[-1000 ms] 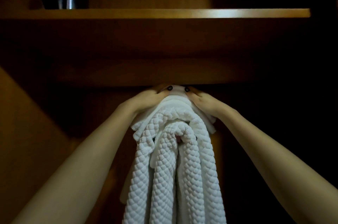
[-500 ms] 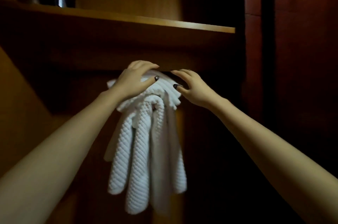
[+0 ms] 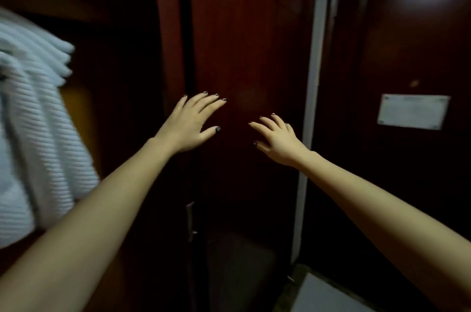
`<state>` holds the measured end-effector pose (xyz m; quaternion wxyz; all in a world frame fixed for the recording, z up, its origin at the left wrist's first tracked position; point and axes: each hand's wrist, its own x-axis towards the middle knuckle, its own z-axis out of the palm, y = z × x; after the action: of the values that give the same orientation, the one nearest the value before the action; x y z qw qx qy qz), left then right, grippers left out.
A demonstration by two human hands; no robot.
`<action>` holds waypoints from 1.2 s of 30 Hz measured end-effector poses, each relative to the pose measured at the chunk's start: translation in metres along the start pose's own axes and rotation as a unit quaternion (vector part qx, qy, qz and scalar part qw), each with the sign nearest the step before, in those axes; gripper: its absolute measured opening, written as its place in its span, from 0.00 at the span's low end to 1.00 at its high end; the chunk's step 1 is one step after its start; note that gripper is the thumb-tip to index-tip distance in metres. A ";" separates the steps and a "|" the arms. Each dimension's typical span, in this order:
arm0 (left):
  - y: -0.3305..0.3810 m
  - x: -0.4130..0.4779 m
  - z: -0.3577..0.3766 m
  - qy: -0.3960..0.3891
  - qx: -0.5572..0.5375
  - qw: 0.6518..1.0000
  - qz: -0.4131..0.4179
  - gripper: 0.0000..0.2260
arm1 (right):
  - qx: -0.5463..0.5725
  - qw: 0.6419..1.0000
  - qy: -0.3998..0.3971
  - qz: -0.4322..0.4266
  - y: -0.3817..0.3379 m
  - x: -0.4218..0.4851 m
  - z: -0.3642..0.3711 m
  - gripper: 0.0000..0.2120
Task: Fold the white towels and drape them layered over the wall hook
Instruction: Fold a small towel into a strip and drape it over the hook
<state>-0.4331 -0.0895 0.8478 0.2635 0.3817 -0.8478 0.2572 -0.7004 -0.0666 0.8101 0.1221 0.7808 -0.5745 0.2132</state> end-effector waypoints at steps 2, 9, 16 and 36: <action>0.034 0.021 0.034 -0.028 0.004 0.999 0.035 0.31 | -0.018 0.998 0.011 0.060 0.045 -0.033 -0.001 0.27; 0.167 0.103 0.142 -0.068 -0.051 0.988 0.131 0.31 | -0.125 0.969 -0.062 0.203 0.183 -0.151 -0.006 0.27; 0.332 0.149 0.244 -0.113 -0.193 0.957 0.184 0.30 | -0.164 0.922 -0.177 0.302 0.292 -0.255 0.024 0.28; 0.611 -0.070 0.621 -0.291 -0.313 0.844 0.325 0.28 | -0.029 0.776 -0.222 0.590 0.372 -0.561 0.373 0.28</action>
<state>-1.0266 -0.0975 0.2062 0.0115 0.0395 -0.9964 -0.0735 -1.1212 0.1294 0.1965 -0.1359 0.3107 -0.9396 0.0468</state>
